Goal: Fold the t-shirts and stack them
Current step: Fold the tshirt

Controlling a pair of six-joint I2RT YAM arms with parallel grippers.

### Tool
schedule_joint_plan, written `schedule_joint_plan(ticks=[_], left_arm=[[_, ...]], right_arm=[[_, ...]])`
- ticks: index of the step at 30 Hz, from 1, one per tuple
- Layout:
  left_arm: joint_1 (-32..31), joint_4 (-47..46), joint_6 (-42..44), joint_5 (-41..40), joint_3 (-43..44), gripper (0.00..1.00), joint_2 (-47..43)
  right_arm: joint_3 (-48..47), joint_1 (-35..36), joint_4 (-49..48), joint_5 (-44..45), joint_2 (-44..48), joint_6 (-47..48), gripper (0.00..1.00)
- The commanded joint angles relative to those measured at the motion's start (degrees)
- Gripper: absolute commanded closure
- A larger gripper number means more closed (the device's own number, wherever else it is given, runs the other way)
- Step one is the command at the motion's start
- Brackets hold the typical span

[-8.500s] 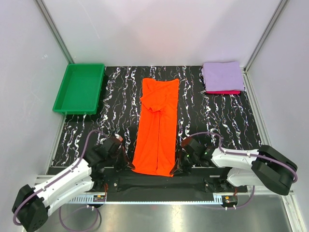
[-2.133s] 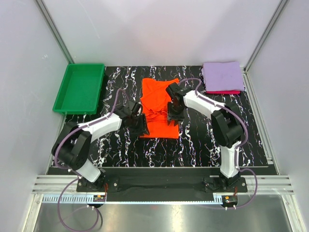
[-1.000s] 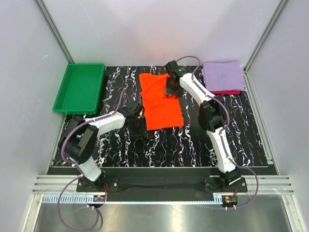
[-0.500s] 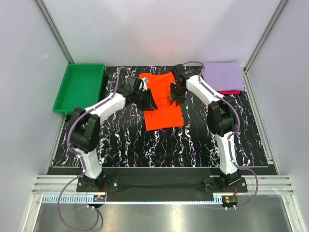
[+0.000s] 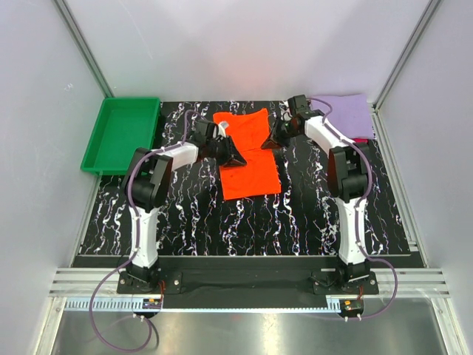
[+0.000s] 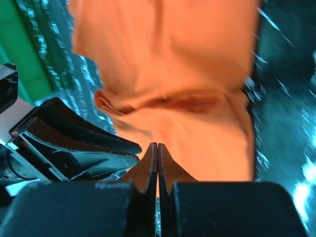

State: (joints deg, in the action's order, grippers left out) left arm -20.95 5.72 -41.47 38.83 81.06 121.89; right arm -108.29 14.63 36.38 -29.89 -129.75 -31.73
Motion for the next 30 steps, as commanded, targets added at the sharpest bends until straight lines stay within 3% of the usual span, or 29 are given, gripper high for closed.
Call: schedule_joint_plan(ticks=[1, 10, 15, 20, 25, 30], left_arm=[[1.79, -7.82, -2.38, 3.88, 3.58, 0.76, 1.42], [4.16, -7.12, -4.75, 5.03, 6.75, 0.76, 9.15], [4.78, -5.81, -3.54, 4.68, 8.23, 0.76, 9.42], [4.87, 1.92, 2.26, 3.45, 9.21, 0.76, 5.22], [5.04, 7.28, 6.75, 1.69, 7.72, 0.73, -1.38], [6.44, 6.16, 6.06, 0.29, 5.52, 0.72, -4.55]], right_arm=[[-2.89, -1.09, -6.93, -7.19, -4.53, -4.57, 1.0], [-4.21, -3.91, -10.1, -8.61, -11.21, -7.83, 1.0], [-8.77, -5.14, -4.15, -7.99, -13.59, -3.97, 1.0], [-12.82, -5.14, -0.26, -7.81, -11.58, -1.68, 1.0], [-10.99, -4.44, -0.43, -9.66, -7.45, -2.81, 1.0], [-10.88, -1.37, -2.37, -12.03, -8.14, -5.27, 1.0]])
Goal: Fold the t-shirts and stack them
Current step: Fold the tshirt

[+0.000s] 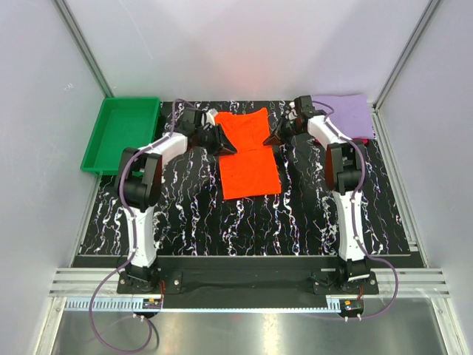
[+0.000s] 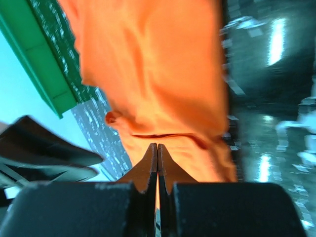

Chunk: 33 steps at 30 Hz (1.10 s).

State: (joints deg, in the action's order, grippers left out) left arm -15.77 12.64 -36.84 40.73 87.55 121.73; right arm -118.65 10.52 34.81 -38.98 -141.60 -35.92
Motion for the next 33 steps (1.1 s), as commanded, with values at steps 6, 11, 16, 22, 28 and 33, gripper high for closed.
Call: schedule_joint_plan(ticks=[6, 11, 16, 22, 28, 33], left_arm=[[2.32, -0.53, 0.18, -4.15, -3.52, 0.71, -5.97], [2.06, 3.34, 4.49, -7.86, -9.49, 0.58, -15.09], [0.39, 6.51, 5.11, -10.49, -22.66, 0.46, -25.04], [-3.82, 3.27, -4.96, -12.08, -35.75, 0.38, -31.91], [-9.71, 2.3, -10.88, -18.75, -37.36, 0.37, -32.44], [-9.9, 2.21, -14.57, -21.13, -38.07, 0.35, -31.21]], right_arm=[[-2.03, 4.95, 1.57, -0.14, 2.46, -1.35, 0.97], [2.97, 4.95, 11.39, 5.05, 10.19, 7.78, 0.84], [16.49, 4.59, 18.63, 13.75, 22.64, 17.02, 0.65], [35.75, 3.71, 11.96, 9.55, 35.76, 15.27, 0.26], [46.66, 3.45, 5.37, 7.52, 38.94, 14.04, 0.16], [51.58, 1.26, 0.0, 5.41, 38.24, 12.11, 0.17]])
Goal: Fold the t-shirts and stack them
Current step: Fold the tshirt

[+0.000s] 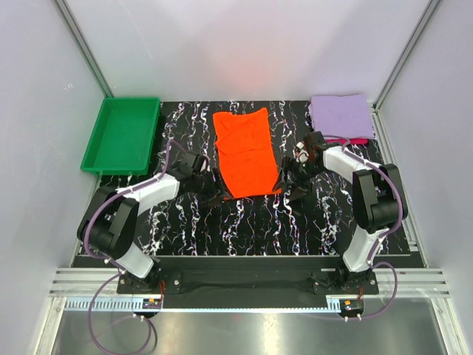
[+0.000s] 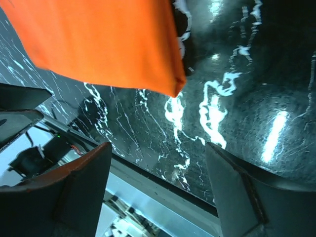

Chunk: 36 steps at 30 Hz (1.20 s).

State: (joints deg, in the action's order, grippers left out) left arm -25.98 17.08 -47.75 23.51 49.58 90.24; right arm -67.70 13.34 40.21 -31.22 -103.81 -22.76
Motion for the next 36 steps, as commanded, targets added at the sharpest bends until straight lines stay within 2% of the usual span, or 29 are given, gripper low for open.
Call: schedule_joint_plan(ticks=[1, 7, 15, 20, 36], left_arm=[[0.31, -2.58, -4.02, -3.73, -0.01, 0.35, 0.99], [0.31, -1.52, -5.69, -5.31, -0.27, 0.33, 2.57], [1.28, -4.95, -8.68, -5.14, -0.89, 0.34, 6.35], [1.72, -5.48, -8.41, -5.05, 0.86, 0.34, 8.46], [1.81, -4.95, -7.8, -5.75, 2.45, 0.46, 11.71]], right_arm=[[1.08, -2.35, -6.36, -3.22, 0.1, -1.66, 0.18], [0.11, -3.06, -7.77, -4.99, -2.71, -2.72, 0.24], [1.34, -3.06, -10.23, -5.69, -5.7, -4.48, 0.37], [1.61, -3.15, -11.9, -5.6, -7.02, -5.8, 0.41], [2.13, -3.06, -13.84, -4.55, -9.48, -8.09, 0.46]])
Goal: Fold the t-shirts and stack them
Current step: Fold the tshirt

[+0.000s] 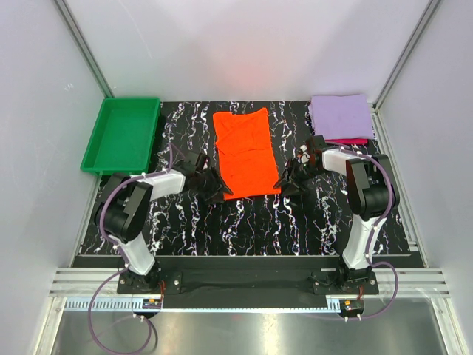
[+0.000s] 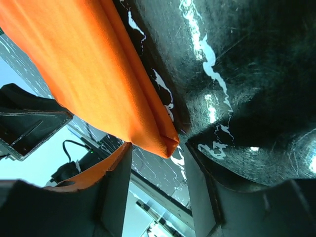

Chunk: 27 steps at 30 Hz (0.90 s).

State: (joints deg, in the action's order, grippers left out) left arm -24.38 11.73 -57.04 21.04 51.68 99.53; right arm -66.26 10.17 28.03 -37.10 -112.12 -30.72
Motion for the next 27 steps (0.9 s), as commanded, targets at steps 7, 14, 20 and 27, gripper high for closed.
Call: schedule_joint_plan(ticks=[7, 14, 20, 27], left_arm=[[0.91, 0.23, 2.81, -3.11, 1.14, 0.55, 3.31], [1.18, -0.48, 5.09, -2.4, 0.53, 0.88, 3.57], [0.92, 0.75, 8.43, -3.72, -2.1, 1.0, 0.94], [-2.86, 4.0, 9.75, -5.83, -7.64, 1.0, -7.32]], right_arm=[[0.43, 0.11, -1.84, 1.77, -2.14, -0.04, 0.6], [-1.42, 0.11, -0.09, 2.3, -3.29, 0.75, 0.93], [1.38, 0.37, 0.62, 2.74, -1.0, 1.98, 1.0], [10.61, 4.14, -0.61, 3.7, 7.86, -0.74, 1.0]])
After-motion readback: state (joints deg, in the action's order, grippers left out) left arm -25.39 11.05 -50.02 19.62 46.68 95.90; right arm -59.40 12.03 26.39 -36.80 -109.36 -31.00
